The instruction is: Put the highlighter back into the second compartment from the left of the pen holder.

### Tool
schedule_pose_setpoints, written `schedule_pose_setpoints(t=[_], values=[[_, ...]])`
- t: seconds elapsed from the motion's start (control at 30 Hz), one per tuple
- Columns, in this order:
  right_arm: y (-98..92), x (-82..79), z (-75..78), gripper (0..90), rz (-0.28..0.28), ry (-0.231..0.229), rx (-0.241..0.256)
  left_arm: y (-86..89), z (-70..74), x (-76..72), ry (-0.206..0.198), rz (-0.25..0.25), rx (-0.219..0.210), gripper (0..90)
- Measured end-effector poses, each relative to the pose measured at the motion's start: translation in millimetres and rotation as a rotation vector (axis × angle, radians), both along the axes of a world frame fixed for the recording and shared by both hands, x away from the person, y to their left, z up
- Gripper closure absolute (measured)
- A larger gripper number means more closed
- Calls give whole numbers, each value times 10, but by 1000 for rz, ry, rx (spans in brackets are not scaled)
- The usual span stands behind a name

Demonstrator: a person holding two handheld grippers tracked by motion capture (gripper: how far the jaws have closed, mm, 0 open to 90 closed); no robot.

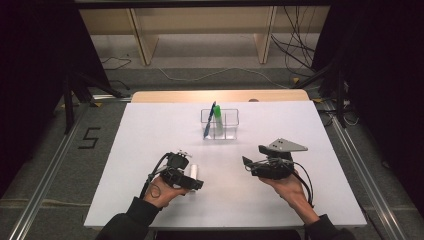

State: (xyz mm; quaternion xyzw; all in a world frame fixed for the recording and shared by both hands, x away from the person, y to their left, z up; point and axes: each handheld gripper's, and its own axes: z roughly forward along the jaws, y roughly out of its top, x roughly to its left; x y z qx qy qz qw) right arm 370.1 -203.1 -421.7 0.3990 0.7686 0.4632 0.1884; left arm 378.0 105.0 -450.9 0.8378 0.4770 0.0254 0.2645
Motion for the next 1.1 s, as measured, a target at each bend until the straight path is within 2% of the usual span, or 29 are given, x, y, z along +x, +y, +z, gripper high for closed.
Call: schedule_pose_setpoints(t=[0.23,0.4,0.63,0.77,0.87,1.1], values=[[-11,-32,-14,275,6,11,12,-17,10,21,-1,-6,31,155],[-25,-44,-15,275,7,10,12,-50,-10,36,23,-20,41,151],[-29,-47,-36,275,10,15,7,-90,-24,49,20,-9,58,157],[-21,-53,-42,275,12,27,12,-156,-62,71,43,-41,81,162],[-15,-63,-52,275,15,26,3,-176,-71,73,36,-46,107,165],[-38,-69,-59,275,9,28,4,-172,-95,120,50,-46,102,187]])
